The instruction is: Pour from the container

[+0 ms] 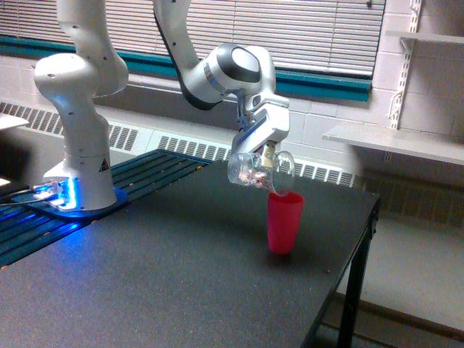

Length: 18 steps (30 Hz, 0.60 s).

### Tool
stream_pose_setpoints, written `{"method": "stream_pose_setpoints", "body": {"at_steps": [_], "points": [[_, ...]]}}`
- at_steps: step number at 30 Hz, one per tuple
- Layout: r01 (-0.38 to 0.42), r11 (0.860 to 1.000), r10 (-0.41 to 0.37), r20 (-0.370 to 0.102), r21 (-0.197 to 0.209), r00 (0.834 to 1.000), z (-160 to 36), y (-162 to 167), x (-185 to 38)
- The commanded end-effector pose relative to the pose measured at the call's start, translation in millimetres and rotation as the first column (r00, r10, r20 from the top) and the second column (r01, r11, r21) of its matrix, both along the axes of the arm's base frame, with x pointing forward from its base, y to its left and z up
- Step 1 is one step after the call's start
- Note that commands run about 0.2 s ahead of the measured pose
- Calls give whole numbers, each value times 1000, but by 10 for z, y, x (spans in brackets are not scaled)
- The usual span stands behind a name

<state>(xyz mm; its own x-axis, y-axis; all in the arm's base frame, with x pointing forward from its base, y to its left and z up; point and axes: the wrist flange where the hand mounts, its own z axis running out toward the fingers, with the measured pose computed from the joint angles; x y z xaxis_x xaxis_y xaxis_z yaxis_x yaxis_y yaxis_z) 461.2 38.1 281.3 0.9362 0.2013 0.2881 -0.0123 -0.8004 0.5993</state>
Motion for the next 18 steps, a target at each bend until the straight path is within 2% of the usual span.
{"method": "stream_pose_setpoints", "body": {"at_steps": [1,11,18], "points": [[-40,998,39,-21,-38,999,-11,62,23],[-34,999,33,-13,-39,999,16,32,19],[-21,1000,21,-3,-20,1000,51,-31,-3]]}}
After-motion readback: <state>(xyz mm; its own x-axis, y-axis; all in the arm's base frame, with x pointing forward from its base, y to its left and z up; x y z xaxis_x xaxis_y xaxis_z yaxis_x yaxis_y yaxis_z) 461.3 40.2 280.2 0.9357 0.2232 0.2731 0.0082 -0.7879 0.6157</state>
